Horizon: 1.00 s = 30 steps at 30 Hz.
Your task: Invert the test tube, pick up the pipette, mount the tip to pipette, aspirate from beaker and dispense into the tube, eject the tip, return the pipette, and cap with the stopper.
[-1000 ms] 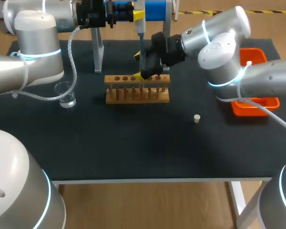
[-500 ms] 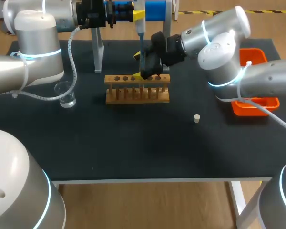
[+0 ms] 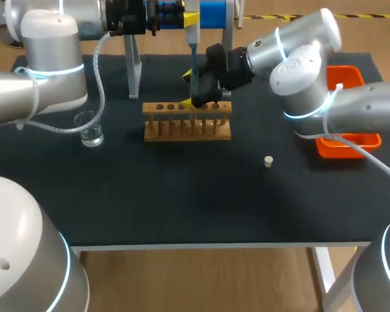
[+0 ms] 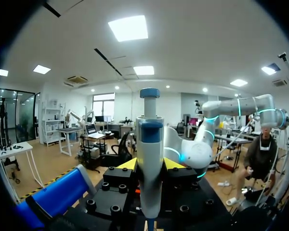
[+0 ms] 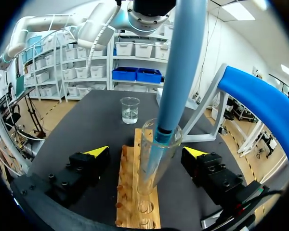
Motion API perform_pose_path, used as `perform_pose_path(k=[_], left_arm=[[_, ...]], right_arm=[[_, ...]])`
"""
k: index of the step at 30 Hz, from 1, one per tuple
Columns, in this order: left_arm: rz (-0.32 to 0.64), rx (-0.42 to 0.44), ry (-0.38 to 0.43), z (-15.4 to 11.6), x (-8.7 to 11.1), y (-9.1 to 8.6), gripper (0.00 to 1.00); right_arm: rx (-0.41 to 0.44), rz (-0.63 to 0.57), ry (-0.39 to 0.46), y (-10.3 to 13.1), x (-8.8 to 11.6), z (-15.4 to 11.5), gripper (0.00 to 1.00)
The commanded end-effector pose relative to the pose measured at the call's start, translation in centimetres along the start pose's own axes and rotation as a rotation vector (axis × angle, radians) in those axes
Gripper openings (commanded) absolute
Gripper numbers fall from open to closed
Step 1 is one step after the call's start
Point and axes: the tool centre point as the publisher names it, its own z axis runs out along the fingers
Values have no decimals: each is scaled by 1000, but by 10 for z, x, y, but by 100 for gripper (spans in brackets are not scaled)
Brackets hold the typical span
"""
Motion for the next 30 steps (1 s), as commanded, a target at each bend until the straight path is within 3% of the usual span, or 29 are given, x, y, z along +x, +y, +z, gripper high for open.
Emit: perform_pose_path(k=[1,30], left_arm=[[0,-5,-3,0,0,-3,0],[25,-29,-20,3,5,-24,0]], right_arm=[[2,0,4,0,-1,-1,100],[2,0,4,0,-1,-1,100]])
